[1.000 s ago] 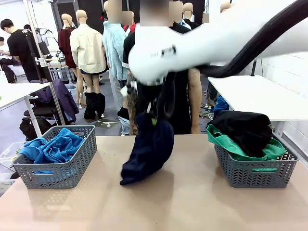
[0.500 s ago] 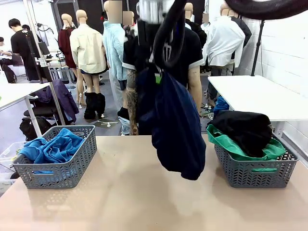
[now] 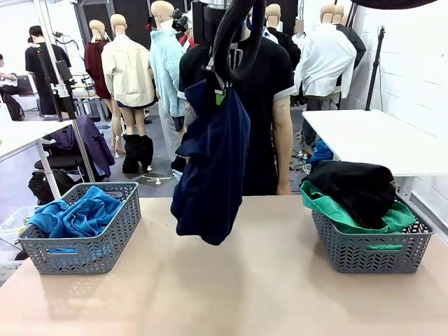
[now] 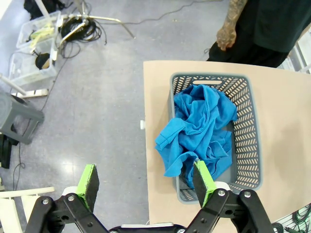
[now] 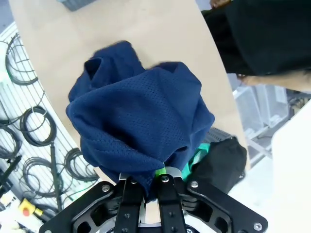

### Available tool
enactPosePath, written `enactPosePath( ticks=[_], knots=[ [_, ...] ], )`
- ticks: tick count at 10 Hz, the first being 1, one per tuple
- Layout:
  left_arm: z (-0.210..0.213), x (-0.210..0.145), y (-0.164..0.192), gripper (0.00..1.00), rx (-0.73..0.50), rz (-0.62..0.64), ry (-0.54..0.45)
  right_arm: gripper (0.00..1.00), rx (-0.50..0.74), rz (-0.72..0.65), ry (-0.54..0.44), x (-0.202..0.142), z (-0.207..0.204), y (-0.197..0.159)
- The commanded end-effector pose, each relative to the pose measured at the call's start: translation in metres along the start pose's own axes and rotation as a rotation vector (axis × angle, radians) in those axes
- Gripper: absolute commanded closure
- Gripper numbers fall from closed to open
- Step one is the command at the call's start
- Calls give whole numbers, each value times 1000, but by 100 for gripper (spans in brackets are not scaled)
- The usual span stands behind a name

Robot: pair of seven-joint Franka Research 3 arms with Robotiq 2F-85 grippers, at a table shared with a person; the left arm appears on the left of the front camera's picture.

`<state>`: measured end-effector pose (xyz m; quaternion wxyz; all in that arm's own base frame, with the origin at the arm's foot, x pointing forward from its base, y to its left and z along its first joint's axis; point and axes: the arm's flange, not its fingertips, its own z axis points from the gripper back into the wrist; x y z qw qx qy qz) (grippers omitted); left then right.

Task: Sort the tops and bottoms.
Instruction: Lift clothes from the center of the table with your right hand, then sort the clothes according to human instructions.

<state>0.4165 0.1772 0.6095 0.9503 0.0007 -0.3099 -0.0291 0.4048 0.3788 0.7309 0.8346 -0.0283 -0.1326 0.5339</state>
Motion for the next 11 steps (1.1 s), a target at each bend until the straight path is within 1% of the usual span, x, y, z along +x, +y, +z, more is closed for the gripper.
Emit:
enactPosePath(
  ticks=[1,11],
  knots=[
    [0,0,0,0,-2,5,-2,100,-9,-7,-9,-3,7,0],
    [0,0,0,0,-2,5,-2,100,-9,-7,-9,-3,7,0]
  ],
)
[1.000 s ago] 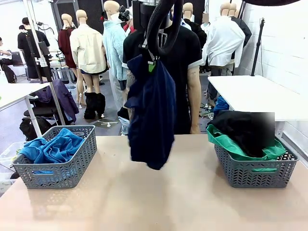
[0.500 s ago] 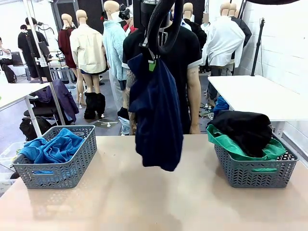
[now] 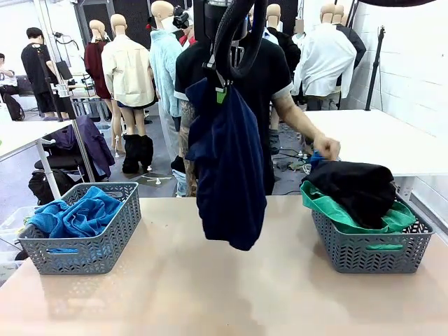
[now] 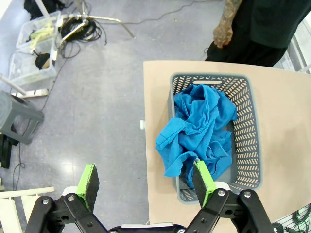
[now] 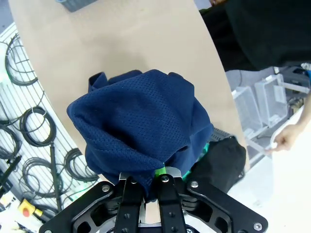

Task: Sort the tops and bottoms.
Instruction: Sort the clothes according to human instructions.

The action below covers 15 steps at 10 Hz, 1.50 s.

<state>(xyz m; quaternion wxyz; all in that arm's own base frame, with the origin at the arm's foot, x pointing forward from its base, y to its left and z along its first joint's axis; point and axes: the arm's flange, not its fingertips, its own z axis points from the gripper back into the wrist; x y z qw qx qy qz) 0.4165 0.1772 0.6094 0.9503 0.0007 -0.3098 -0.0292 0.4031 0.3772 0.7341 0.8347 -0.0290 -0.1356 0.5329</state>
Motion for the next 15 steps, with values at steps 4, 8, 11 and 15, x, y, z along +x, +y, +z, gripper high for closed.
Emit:
enactPosePath(
  ticks=[4,8,11,15],
  knots=[
    [0,0,0,0,-2,5,-2,100,-5,-5,-5,-1,3,0],
    [0,0,0,0,-2,5,-2,100,-5,-5,-5,-1,3,0],
    [0,0,0,0,-2,5,-2,100,-5,-5,-5,-1,3,0],
    [0,0,0,0,-2,5,-2,100,-5,-5,-5,-1,3,0]
  ],
)
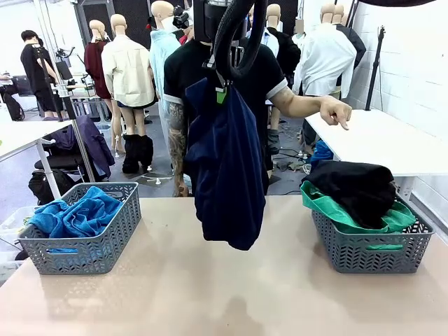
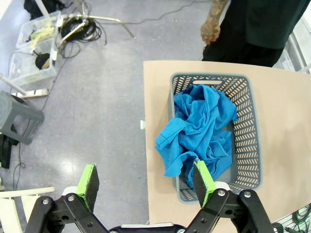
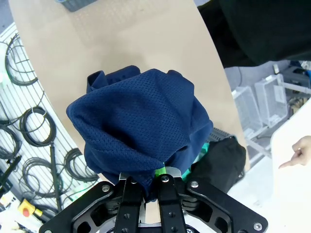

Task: Sort the tops and bottoms.
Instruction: Sort the clothes according to human instructions.

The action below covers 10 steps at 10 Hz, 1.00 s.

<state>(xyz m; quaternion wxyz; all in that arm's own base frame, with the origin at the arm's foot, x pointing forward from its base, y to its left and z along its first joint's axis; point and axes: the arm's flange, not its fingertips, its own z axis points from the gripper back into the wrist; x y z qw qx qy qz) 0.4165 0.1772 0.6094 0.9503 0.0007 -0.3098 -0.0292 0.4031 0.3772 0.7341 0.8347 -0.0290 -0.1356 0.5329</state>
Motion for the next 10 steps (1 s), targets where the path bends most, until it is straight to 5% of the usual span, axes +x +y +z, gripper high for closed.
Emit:
enactPosePath(
  ticks=[1,7,10],
  knots=[
    [0,0,0,0,-2,5,-2,100,0,0,0,0,0,0],
    [0,0,0,0,-2,5,-2,100,-224,-420,62,-137,77,-35],
    [0,0,0,0,-2,5,-2,100,-330,-674,1,-214,87,-90]
  ],
)
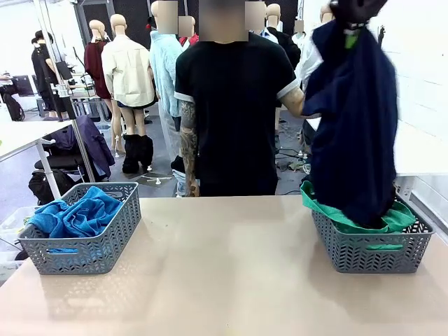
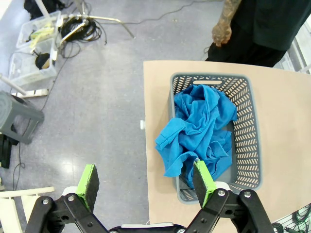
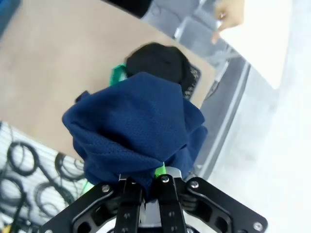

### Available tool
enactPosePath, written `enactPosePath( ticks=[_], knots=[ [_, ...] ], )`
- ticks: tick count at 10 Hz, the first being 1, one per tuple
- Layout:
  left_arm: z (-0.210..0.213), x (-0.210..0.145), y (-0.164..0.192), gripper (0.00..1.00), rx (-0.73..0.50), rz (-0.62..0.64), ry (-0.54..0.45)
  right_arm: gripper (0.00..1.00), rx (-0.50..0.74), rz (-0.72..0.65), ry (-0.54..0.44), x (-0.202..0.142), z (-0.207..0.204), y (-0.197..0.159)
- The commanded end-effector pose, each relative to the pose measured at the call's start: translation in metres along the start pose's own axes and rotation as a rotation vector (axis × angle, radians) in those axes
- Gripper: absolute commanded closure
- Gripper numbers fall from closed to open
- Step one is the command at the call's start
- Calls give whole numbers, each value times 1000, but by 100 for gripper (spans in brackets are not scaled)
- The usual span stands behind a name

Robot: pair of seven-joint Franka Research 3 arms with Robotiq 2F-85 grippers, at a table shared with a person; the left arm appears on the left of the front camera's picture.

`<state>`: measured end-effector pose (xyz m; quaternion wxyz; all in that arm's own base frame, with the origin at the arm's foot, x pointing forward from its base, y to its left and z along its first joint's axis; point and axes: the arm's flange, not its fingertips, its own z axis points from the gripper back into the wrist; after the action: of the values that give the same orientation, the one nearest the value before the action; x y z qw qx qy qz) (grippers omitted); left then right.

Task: Sort the tops and bottoms.
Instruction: Sort the clothes according to human instructions.

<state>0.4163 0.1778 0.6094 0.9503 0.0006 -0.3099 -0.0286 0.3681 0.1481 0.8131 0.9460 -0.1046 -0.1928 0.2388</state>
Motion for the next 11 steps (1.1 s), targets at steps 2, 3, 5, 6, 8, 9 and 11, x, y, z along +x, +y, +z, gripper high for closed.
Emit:
enactPosePath(
  ticks=[2,3,5,6,8,9,11],
  knots=[
    [0,0,-1,0,-2,4,-2,100,-61,-165,-102,-14,-34,-41],
    [0,0,-1,0,-2,4,-2,100,-43,-205,-67,-9,-49,-51],
    [0,0,-1,0,-2,4,-2,100,-36,-128,-50,-8,-20,-50],
    [0,0,-1,0,-2,4,-2,100,-36,-128,-50,-8,-20,-50],
    [0,0,-1,0,-2,4,-2,100,-109,-170,-31,-13,-24,-36],
    [0,0,-1,0,-2,4,-2,100,-96,-167,7,-7,-36,-40],
    [0,0,-1,0,-2,4,-2,100,-34,-187,54,5,-73,-66]
  ],
)
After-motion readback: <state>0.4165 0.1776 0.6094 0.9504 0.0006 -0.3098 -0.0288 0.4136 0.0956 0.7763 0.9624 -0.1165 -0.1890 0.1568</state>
